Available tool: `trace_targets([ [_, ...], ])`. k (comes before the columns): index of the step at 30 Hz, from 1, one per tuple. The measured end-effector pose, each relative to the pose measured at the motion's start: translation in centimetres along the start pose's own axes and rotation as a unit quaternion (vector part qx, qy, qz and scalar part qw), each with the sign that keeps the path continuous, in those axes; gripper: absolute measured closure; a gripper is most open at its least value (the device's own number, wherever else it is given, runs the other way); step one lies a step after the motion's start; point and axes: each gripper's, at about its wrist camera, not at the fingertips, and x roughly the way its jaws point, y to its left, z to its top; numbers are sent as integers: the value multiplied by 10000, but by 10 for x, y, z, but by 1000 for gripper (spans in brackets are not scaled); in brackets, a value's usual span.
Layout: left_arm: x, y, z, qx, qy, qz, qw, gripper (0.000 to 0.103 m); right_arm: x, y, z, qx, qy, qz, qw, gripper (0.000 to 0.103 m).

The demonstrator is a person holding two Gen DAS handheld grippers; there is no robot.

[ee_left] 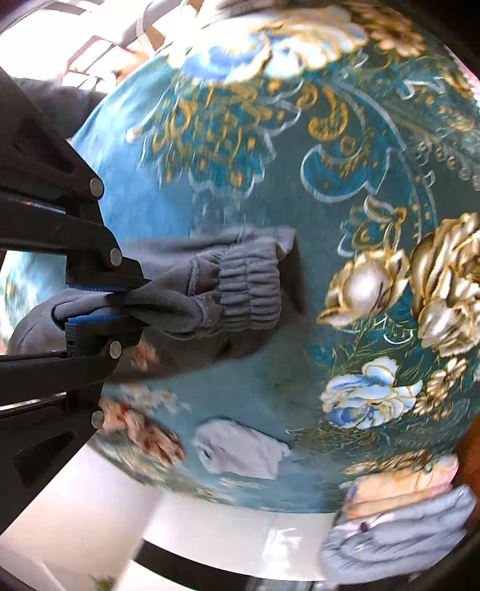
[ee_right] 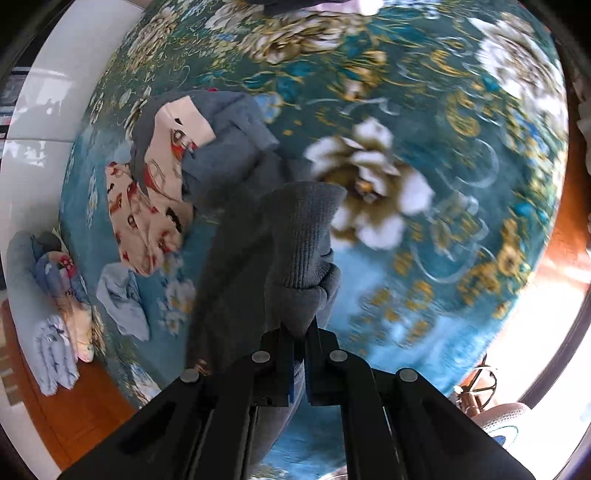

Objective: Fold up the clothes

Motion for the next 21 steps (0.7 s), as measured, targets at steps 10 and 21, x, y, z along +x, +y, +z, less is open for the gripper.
trace_targets([
  [10, 75, -42, 43, -565, -270, -428, 9971, 78, 83, 61, 75, 179, 432, -444, 9979, 99],
  [21, 65, -61, 37, 148, -726, -793, 9941, 43, 124, 105, 93, -779, 494, -307, 9953, 75],
])
